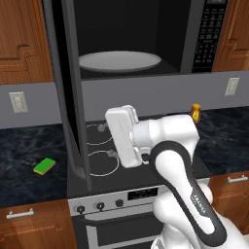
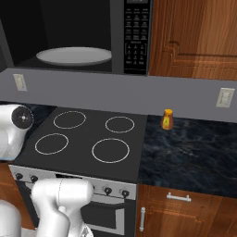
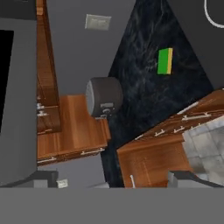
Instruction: Place the sponge inside the microwave to prepare for sanitizing.
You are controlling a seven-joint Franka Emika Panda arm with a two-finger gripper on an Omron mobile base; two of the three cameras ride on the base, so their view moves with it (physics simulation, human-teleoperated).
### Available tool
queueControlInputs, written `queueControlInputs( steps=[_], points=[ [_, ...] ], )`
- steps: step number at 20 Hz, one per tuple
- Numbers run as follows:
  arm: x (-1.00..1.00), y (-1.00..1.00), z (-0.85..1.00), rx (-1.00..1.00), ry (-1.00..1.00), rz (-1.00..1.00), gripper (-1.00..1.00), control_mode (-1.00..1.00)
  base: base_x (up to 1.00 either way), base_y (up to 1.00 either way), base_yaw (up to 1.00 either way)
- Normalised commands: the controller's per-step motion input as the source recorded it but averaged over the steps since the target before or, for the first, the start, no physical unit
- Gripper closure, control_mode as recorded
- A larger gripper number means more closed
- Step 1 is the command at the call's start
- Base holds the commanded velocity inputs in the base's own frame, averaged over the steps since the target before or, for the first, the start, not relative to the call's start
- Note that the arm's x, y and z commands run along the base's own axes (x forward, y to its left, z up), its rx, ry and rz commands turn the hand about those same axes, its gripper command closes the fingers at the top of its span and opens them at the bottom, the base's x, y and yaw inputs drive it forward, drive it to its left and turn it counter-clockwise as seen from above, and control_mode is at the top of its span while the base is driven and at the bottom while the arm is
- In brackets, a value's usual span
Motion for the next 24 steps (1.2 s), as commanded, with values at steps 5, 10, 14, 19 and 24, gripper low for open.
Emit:
queueControlInputs(
  steps=[5,10,14,19,24],
  points=[
    [0.80,0.00,-0.18,-0.23,0.16,-0.02,-1.00,-1.00,0.00,0.00,0.00],
    [0.98,0.00,-0.32,-0.31,0.17,-0.07,-1.00,-1.00,0.00,0.00,0.00],
    [0.95,0.01,-0.40,-0.31,0.14,-0.08,-1.00,-1.00,0.00,0.00,0.00],
    [0.63,0.25,-0.39,-0.29,0.14,-0.07,-1.00,-1.00,0.00,0.00,0.00],
    [0.22,0.35,-0.48,-0.20,0.17,-0.02,-1.00,-1.00,0.00,0.00,0.00]
  ],
)
